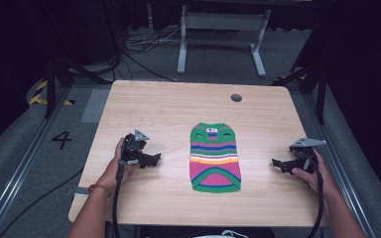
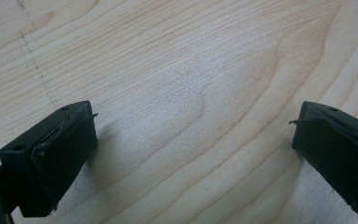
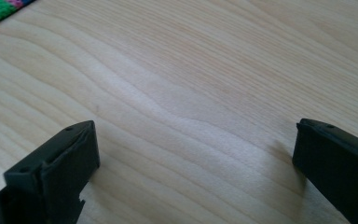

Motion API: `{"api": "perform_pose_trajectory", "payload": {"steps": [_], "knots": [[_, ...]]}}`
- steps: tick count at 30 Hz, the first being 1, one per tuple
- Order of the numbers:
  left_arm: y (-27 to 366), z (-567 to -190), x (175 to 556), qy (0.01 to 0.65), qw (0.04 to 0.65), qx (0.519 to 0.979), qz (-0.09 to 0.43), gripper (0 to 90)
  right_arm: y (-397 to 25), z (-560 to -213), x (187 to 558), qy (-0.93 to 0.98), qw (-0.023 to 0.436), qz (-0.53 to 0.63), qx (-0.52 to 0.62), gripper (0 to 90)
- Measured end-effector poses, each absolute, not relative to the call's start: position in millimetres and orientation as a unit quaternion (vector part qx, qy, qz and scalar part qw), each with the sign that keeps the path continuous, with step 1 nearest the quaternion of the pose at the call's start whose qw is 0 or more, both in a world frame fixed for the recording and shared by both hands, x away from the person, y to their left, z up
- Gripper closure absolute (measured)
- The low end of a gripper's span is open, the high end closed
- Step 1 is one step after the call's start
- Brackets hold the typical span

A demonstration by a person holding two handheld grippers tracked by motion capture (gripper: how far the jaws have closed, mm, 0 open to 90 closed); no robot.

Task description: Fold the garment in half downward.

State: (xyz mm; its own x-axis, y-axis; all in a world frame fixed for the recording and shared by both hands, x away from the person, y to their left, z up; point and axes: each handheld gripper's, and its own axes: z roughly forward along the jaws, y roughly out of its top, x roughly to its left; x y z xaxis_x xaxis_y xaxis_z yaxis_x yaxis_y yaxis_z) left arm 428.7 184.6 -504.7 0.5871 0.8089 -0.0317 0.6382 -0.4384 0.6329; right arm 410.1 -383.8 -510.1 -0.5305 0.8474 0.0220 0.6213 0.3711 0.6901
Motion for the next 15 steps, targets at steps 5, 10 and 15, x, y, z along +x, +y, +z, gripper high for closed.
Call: {"api": "perform_pose_trajectory", "payload": {"steps": [5,10,15], "knots": [[187.0,-505.0,431.0,0.417,0.311,0.843,0.135,0.4,-385.2,-510.2,411.8,0.801,0.18,0.325,0.47,0.5],[190.2,-505.1,432.7,0.401,0.315,0.851,0.129,0.3,-385.9,-510.2,411.0,0.801,0.179,0.326,0.47,0.5],[196.2,-505.0,433.4,0.378,0.318,0.861,0.12,0.3,-386.1,-507.6,414.5,0.813,0.165,0.315,0.461,0.5]]}}
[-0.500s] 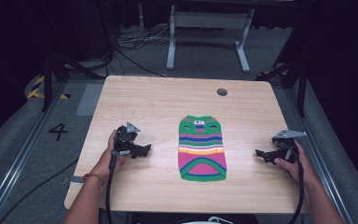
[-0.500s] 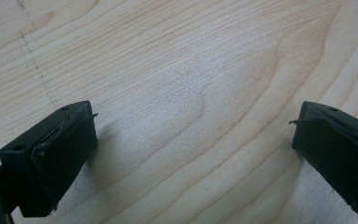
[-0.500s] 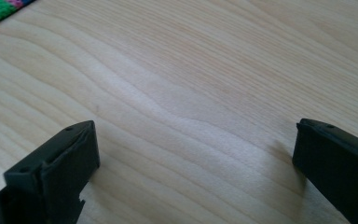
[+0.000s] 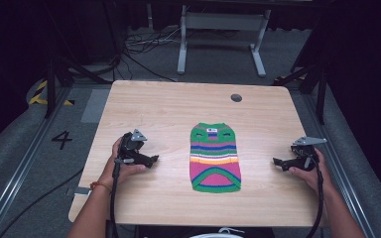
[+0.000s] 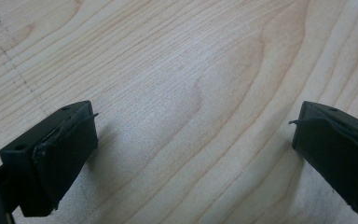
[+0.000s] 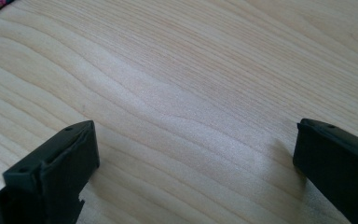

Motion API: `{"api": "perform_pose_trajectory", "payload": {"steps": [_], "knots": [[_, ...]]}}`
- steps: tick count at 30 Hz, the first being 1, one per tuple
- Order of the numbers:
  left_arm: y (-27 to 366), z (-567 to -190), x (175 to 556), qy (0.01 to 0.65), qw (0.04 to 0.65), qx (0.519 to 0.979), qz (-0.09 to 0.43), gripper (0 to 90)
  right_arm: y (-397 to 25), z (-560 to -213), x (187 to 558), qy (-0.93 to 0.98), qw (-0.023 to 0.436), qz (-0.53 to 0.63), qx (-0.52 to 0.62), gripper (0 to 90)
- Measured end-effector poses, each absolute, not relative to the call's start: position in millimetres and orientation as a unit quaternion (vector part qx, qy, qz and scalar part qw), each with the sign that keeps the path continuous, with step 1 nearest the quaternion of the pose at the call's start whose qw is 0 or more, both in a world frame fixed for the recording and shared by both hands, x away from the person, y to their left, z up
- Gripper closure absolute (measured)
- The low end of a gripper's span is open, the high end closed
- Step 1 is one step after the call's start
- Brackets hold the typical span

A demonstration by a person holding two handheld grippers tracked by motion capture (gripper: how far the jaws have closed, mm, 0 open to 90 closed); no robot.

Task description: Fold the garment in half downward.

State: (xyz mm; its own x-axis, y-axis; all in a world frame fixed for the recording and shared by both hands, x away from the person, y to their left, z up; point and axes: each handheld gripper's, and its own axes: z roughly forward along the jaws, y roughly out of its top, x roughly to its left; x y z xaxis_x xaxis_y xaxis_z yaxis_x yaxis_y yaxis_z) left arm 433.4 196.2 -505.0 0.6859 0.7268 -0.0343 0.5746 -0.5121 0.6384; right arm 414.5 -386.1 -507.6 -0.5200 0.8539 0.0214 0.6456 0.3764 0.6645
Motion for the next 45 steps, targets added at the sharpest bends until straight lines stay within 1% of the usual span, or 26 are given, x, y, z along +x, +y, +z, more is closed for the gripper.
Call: {"api": "perform_pose_trajectory", "payload": {"steps": [4,6,7,8,9,10,11,12,13,15,18,20,22,24,26,28,31,33,37,39,40,41,43,45], "knots": [[195.4,-504.3,432.4,0.386,0.314,0.859,0.118,0.6,-384.9,-506.5,415.4,0.813,0.162,0.31,0.465,1.8],[195.0,-503.0,432.1,0.389,0.309,0.86,0.116,0.9,-384.8,-503.9,415.4,0.817,0.159,0.315,0.457,14.1],[195.0,-502.3,431.8,0.391,0.307,0.86,0.115,1.7,-384.7,-502.2,415.5,0.818,0.158,0.319,0.452,22.3],[194.5,-501.6,430.7,0.395,0.308,0.858,0.115,2.9,-384.7,-500.3,416.0,0.822,0.149,0.324,0.445,26.2],[195.4,-500.2,430.2,0.393,0.309,0.859,0.113,5.6,-384.0,-499.2,417.1,0.824,0.14,0.329,0.44,28.1],[196.7,-499.1,430.2,0.389,0.316,0.858,0.111,10.7,-383.0,-498.9,417.7,0.824,0.138,0.331,0.438,29.4],[197.8,-497.8,430.3,0.385,0.322,0.859,0.106,17.6,-381.1,-498.3,417.9,0.826,0.137,0.326,0.438,28.9],[199.2,-495.7,431.7,0.374,0.324,0.863,0.098,22.6,-380.0,-497.9,418.7,0.828,0.139,0.326,0.435,28.6],[198.3,-494.6,432.1,0.377,0.328,0.862,0.088,25.8,-377.6,-496.3,419.6,0.828,0.138,0.329,0.432,28.6],[196.4,-490.4,433.7,0.362,0.331,0.866,0.096,26.4,-371.2,-490.4,421.0,0.831,0.142,0.329,0.424,31.0],[192.3,-483.6,439.9,0.359,0.335,0.867,0.088,28.2,-362.6,-482.8,424.6,0.833,0.146,0.34,0.411,34.3],[189.7,-479.9,442.6,0.356,0.343,0.865,0.086,28.9,-360.2,-481.3,426.4,0.835,0.142,0.341,0.408,34.7],[181.7,-473.1,449.4,0.347,0.343,0.869,0.085,30.6,-349.7,-475.2,434.1,0.844,0.15,0.331,0.396,38.4],[173.3,-469.7,455.5,0.342,0.342,0.872,0.083,31.0,-341.4,-471.1,440.7,0.848,0.149,0.325,0.39,40.0],[165.5,-467.7,461.9,0.337,0.343,0.872,0.092,31.7,-332.0,-469.1,446.4,0.851,0.156,0.329,0.379,42.4],[157.3,-467.1,468.3,0.335,0.339,0.875,0.087,32.6,-322.6,-468.3,453.6,0.853,0.151,0.332,0.374,43.1],[147.3,-468.3,474.1,0.328,0.333,0.879,0.097,33.4,-308.4,-466.7,465.9,0.855,0.152,0.334,0.367,43.2],[135.2,-471.1,481.8,0.327,0.336,0.879,0.085,33.7,-304.0,-466.1,470.2,0.856,0.15,0.333,0.365,42.9],[125.8,-472.2,488.7,0.32,0.345,0.878,0.087,34.4,-291.0,-465.3,483.3,0.853,0.146,0.344,0.364,43.7],[119.2,-472.6,491.8,0.302,0.351,0.88,0.101,38.3,-284.0,-465.7,489.4,0.856,0.144,0.341,0.36,45.1],[113.2,-475.6,495.3,0.303,0.35,0.882,0.091,39.1,-280.5,-465.9,492.4,0.857,0.145,0.342,0.357,45.3],[107.7,-478.0,499.1,0.302,0.349,0.883,0.086,37.5,-276.8,-466.3,496.5,0.857,0.144,0.345,0.356,45.4],[103.6,-479.4,502.0,0.299,0.35,0.883,0.086,37.3,-273.3,-467.1,500.1,0.855,0.147,0.347,0.355,46.2],[95.7,-481.4,508.9,0.299,0.367,0.877,0.082,37.3,-267.0,-471.4,506.9,0.856,0.145,0.347,0.356,47.3]]}}
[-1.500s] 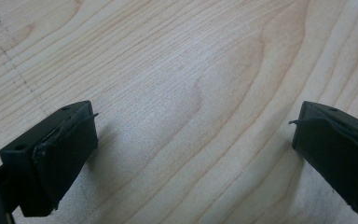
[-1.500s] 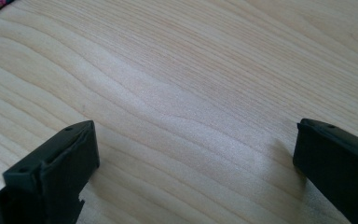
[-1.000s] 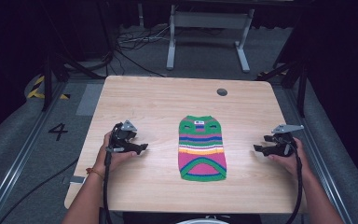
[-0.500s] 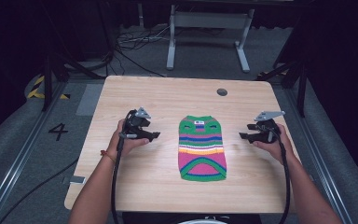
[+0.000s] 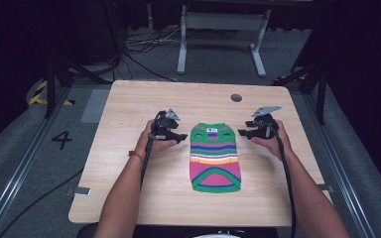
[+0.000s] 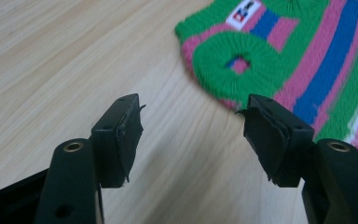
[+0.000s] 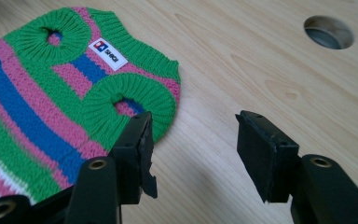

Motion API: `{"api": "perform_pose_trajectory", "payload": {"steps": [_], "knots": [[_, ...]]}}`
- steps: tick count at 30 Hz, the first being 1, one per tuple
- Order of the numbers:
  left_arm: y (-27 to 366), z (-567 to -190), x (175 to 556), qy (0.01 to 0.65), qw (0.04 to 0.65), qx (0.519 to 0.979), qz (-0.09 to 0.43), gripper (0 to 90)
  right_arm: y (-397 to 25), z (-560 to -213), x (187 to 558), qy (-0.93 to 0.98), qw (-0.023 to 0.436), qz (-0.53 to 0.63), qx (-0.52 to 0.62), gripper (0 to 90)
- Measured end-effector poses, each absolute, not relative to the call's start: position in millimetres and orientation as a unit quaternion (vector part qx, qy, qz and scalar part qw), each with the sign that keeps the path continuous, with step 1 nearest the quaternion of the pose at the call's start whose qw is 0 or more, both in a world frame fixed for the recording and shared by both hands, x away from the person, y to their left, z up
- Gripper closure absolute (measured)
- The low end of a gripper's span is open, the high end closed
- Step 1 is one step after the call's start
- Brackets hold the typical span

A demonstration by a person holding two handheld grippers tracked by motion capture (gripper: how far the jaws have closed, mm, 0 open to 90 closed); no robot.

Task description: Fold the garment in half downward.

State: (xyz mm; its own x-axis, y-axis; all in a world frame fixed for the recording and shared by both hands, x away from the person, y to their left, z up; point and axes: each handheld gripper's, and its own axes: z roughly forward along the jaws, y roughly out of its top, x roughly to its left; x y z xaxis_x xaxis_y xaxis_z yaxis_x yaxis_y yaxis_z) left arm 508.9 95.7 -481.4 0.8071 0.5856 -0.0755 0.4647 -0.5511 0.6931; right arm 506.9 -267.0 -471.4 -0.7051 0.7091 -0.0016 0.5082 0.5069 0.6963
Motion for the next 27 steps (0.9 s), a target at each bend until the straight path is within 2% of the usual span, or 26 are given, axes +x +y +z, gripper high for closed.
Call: {"api": "perform_pose_trajectory", "payload": {"steps": [10,12,15,27], "knots": [[61.2,-494.5,534.5,0.327,0.378,0.864,0.063,37.2,-242.8,-482.5,529.6,0.86,0.142,0.33,0.362,51.8],[58.3,-494.1,535.6,0.328,0.37,0.866,0.076,42.1,-241.6,-483.1,531.2,0.859,0.14,0.331,0.363,52.8],[52.3,-494.7,540.0,0.345,0.364,0.86,0.093,43.6,-237.4,-485.9,535.7,0.858,0.149,0.328,0.366,57.5],[48.1,-505.6,545.1,0.361,0.365,0.853,0.094,40.1,-229.8,-498.7,541.1,0.853,0.124,0.347,0.37,58.4]]}}
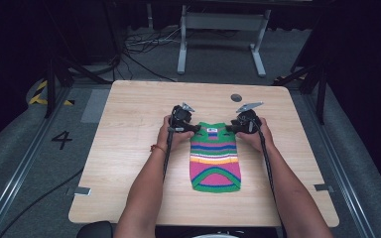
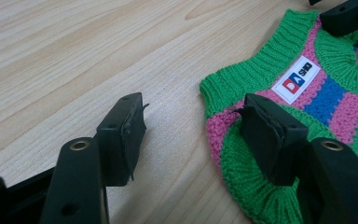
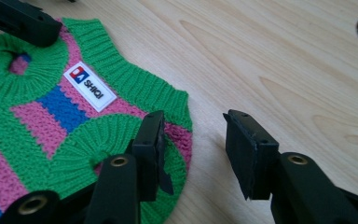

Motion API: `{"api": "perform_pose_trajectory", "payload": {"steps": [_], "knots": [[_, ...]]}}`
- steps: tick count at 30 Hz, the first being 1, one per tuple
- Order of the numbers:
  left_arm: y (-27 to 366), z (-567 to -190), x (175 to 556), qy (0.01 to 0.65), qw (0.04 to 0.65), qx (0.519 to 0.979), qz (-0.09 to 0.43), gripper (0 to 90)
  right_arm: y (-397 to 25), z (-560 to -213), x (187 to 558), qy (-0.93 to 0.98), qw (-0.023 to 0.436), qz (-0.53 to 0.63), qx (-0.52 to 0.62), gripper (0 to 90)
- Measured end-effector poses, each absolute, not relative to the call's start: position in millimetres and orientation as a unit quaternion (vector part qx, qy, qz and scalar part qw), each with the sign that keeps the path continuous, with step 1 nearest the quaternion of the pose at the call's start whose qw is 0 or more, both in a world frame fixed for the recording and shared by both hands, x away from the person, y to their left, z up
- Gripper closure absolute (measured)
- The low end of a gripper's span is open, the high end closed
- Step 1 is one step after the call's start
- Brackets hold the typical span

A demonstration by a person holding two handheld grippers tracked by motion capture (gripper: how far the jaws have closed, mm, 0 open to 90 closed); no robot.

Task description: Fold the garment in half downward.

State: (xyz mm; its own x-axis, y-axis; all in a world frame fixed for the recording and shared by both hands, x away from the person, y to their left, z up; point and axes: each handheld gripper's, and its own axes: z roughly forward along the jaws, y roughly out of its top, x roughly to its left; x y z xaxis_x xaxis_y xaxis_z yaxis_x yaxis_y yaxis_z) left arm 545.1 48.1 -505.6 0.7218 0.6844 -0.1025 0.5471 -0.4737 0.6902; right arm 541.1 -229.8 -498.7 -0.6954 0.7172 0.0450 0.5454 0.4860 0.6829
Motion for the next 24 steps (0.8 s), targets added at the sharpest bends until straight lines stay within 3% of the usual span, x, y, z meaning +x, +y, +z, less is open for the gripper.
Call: {"api": "perform_pose_trajectory", "payload": {"steps": [2,6,10,13,24], "knots": [[45.7,-504.8,543.2,0.354,0.355,0.859,0.102,40.2,-229.7,-499.9,541.5,0.851,0.12,0.349,0.373,58.7],[45.4,-504.3,541.4,0.342,0.36,0.863,0.095,49.3,-230.8,-501.1,541.6,0.847,0.109,0.353,0.381,61.3],[45.5,-503.3,540.6,0.321,0.367,0.87,0.074,66.5,-228.7,-499.8,540.4,0.851,0.1,0.352,0.375,74.9],[40.6,-502.7,537.8,0.316,0.364,0.872,0.083,78.0,-226.5,-499.0,539.6,0.856,0.099,0.349,0.367,78.4],[33.1,-494.4,534.3,0.302,0.343,0.882,0.118,83.1,-229.1,-496.8,531.5,0.848,0.111,0.369,0.363,85.8]]}}
